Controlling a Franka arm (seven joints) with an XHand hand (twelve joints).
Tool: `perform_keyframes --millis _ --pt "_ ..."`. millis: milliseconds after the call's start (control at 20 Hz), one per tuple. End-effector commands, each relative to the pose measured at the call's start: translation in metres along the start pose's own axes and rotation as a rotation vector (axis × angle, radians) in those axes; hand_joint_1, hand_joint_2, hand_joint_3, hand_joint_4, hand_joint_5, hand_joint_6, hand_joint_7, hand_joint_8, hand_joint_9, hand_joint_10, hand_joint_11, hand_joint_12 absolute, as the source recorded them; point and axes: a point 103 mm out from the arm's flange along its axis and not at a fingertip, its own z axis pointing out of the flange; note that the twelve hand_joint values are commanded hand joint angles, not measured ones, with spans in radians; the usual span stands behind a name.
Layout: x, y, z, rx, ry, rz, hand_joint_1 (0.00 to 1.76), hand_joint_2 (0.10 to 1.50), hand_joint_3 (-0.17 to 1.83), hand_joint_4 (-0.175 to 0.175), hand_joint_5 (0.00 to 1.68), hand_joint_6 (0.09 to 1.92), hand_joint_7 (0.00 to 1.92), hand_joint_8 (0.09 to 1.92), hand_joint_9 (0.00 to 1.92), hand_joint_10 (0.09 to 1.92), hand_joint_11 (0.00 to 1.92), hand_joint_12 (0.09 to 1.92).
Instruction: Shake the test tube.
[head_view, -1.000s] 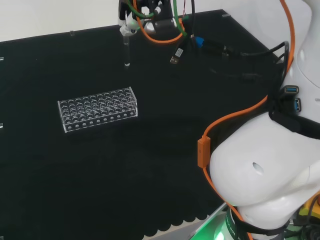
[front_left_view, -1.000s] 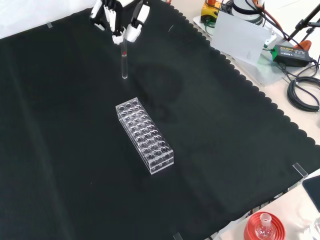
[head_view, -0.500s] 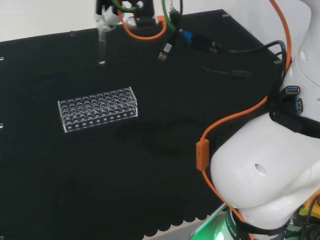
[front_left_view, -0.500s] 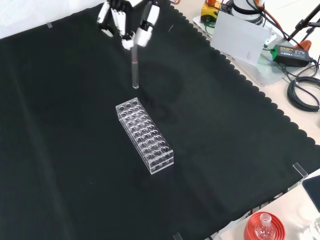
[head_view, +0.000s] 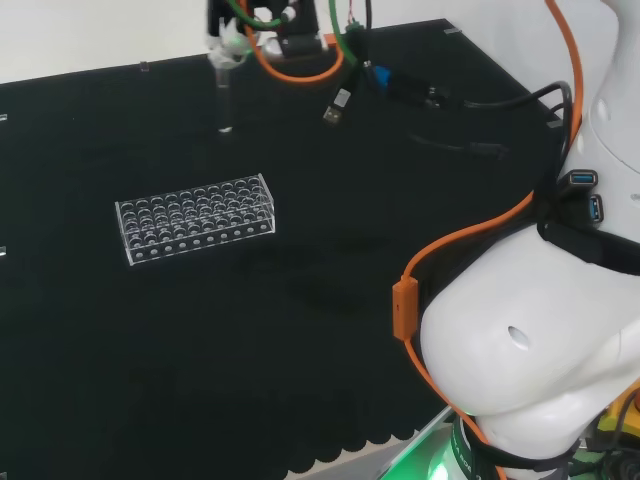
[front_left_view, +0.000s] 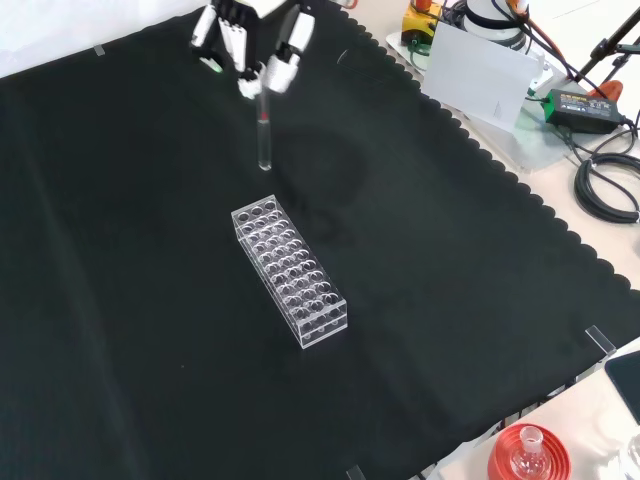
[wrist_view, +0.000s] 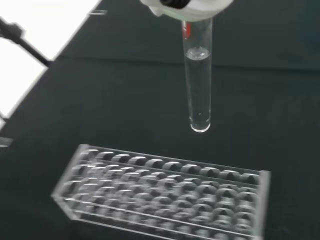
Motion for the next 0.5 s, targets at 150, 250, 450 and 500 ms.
perform_keyframes --millis 150,250,450,500 --pt "-0.047 -0.008 -0.006 -0.009 -0.057 0.116 1.43 1.02 -0.17 -0.175 1.35 0.26 1.52 0.39 1.4 0.1 0.49 1.37" --pt "-0.034 -0.004 -0.005 -0.009 -0.05 0.086 1.43 1.02 -0.17 -0.175 1.35 0.26 1.52 0.39 1.4 0.1 0.49 1.37" --pt "-0.001 0.002 -0.002 -0.005 -0.02 0.013 1.43 1.02 -0.17 -0.175 1.35 0.26 1.52 0.39 1.4 0.1 0.49 1.37" --pt "0.008 0.004 -0.001 -0.003 -0.012 -0.007 1.43 1.02 -0.17 -0.175 1.35 0.26 1.52 0.39 1.4 0.1 0.49 1.37"
